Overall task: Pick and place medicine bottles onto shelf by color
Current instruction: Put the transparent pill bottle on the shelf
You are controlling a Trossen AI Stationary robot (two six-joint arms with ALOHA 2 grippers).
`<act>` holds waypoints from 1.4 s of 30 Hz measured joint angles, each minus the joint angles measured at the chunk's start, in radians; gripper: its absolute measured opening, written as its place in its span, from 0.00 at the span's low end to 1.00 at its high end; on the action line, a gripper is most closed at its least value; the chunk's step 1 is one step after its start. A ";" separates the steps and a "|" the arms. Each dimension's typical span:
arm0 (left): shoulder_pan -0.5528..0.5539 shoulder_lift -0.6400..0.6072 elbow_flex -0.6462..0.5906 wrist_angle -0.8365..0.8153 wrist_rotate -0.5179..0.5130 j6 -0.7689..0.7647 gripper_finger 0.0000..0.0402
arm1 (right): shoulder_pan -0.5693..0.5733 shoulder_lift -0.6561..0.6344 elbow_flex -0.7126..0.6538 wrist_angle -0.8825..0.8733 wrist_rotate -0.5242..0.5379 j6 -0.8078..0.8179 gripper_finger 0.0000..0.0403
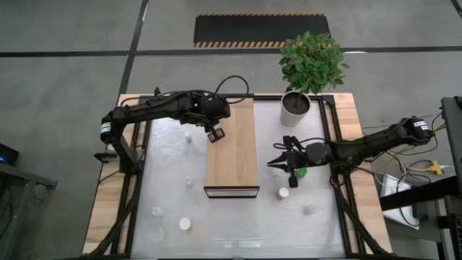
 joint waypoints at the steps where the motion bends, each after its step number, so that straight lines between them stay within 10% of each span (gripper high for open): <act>1: -0.007 -0.004 0.002 0.004 0.000 -0.001 0.02 | 0.000 0.000 0.000 0.000 0.000 0.000 0.04; 27: -0.493 -0.071 -0.118 0.274 -0.111 0.060 0.03 | 0.000 0.000 0.000 0.000 0.000 0.006 0.04; 42: -0.562 -0.251 -0.662 1.145 -0.117 0.427 0.02 | 0.000 0.000 0.011 0.006 0.000 0.069 0.04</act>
